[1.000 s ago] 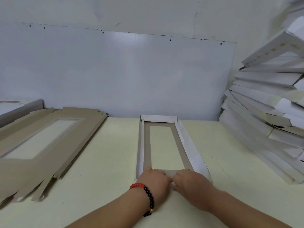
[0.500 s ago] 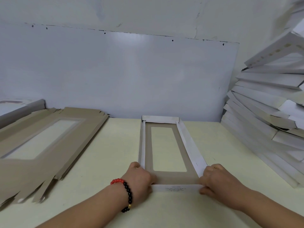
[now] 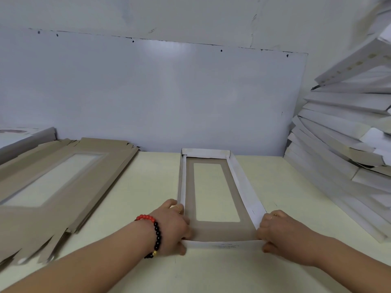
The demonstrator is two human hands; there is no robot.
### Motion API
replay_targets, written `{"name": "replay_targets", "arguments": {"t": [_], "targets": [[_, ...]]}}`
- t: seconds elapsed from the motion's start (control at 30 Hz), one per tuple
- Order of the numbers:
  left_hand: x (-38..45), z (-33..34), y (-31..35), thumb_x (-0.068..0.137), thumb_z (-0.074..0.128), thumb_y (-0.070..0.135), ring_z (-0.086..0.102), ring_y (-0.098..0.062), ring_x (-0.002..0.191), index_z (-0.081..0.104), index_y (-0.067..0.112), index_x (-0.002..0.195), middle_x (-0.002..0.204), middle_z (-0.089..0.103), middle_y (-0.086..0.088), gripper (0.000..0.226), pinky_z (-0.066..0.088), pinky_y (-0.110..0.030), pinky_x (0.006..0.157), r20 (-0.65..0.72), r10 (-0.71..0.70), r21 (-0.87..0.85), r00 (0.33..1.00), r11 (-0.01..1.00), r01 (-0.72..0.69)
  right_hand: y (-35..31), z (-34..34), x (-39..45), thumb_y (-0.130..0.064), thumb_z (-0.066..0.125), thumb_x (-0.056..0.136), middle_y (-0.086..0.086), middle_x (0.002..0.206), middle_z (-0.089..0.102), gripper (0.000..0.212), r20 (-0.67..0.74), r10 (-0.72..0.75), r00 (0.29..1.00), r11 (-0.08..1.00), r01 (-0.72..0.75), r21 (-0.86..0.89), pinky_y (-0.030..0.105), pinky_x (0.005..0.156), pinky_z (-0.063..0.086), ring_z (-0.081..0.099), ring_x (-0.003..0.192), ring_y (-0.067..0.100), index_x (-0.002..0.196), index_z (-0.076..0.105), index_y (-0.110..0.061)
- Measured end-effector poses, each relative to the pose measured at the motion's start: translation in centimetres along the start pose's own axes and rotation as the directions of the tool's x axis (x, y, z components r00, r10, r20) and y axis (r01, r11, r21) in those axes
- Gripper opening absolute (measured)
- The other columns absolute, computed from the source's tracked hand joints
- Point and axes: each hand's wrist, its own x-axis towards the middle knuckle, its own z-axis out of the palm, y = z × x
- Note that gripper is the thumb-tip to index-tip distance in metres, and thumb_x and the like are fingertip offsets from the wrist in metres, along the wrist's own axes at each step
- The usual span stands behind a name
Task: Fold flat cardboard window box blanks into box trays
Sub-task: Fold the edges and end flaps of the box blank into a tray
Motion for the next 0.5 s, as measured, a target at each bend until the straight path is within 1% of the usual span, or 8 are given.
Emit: {"name": "replay_targets", "arguments": {"t": [0.07,0.17,0.27,0.37,0.43,0.5], "targets": [[0.4,-0.6,-0.4,0.086,0.056,0.034,0.037,-0.022,0.115,0.058,0.026,0.105,0.108,0.054,0.006,0.02,0.02,-0.038,0.11,0.06,0.035,0.016,0.998,0.999,-0.036,-0.1,-0.1,0.2,-0.033,0.041,0.097,-0.002,0.106,0.058,0.022,0.018,-0.011,1.0,1.0,0.011,-0.029,0.029,0.099,0.029,0.043,0.109,0.019,0.109,0.056,-0.022],[1.4,-1.1,-0.5,0.082,0.062,0.027,0.035,-0.022,0.121,0.053,0.023,0.113,0.119,0.051,0.004,0.032,0.022,-0.039,0.111,0.135,0.065,0.107,0.989,0.991,-0.08,-0.3,-0.4,0.6,-0.028,0.043,0.095,-0.001,0.107,0.058,0.02,0.036,-0.025,0.999,0.999,0.026,-0.045,0.03,0.096,0.03,0.044,0.108,0.02,0.109,0.055,-0.021],[2.4,-1.3,-0.6,0.083,0.064,0.025,0.031,-0.026,0.128,0.045,0.02,0.128,0.129,0.048,0.0,0.049,0.016,-0.041,0.115,0.163,0.078,0.211,0.984,0.971,-0.112,-0.5,-0.7,0.8,-0.025,0.044,0.094,-0.001,0.106,0.058,0.02,0.049,-0.037,0.998,0.998,0.039,-0.046,0.031,0.095,0.03,0.044,0.107,0.021,0.109,0.055,-0.02],[3.2,-1.0,-1.1,0.089,0.06,0.025,0.02,-0.028,0.139,0.037,0.021,0.137,0.143,0.039,0.0,0.054,0.01,-0.041,0.117,0.166,0.077,0.242,0.983,0.963,-0.116,-0.5,-0.8,0.8,-0.024,0.043,0.094,-0.001,0.107,0.058,0.021,0.059,-0.045,0.997,0.997,0.048,-0.052,0.031,0.093,0.03,0.044,0.107,0.021,0.111,0.053,-0.02],[3.5,-0.8,-1.4,0.087,0.061,0.023,0.021,-0.028,0.138,0.036,0.021,0.136,0.143,0.039,-0.001,0.056,0.013,-0.04,0.116,0.162,0.077,0.25,0.984,0.961,-0.116,-0.5,-0.9,0.8,-0.024,0.042,0.094,0.0,0.108,0.057,0.021,0.062,-0.045,0.997,0.997,0.049,-0.057,0.031,0.092,0.03,0.045,0.107,0.022,0.112,0.053,-0.02],[3.7,-0.9,-1.5,0.084,0.063,0.023,0.027,-0.027,0.132,0.037,0.021,0.133,0.135,0.043,-0.002,0.055,0.017,-0.039,0.112,0.159,0.078,0.261,0.984,0.958,-0.118,-0.5,-0.9,0.9,-0.025,0.042,0.095,0.001,0.109,0.057,0.021,0.069,-0.044,0.997,0.997,0.048,-0.063,0.032,0.092,0.031,0.045,0.107,0.022,0.113,0.053,-0.02]]}}
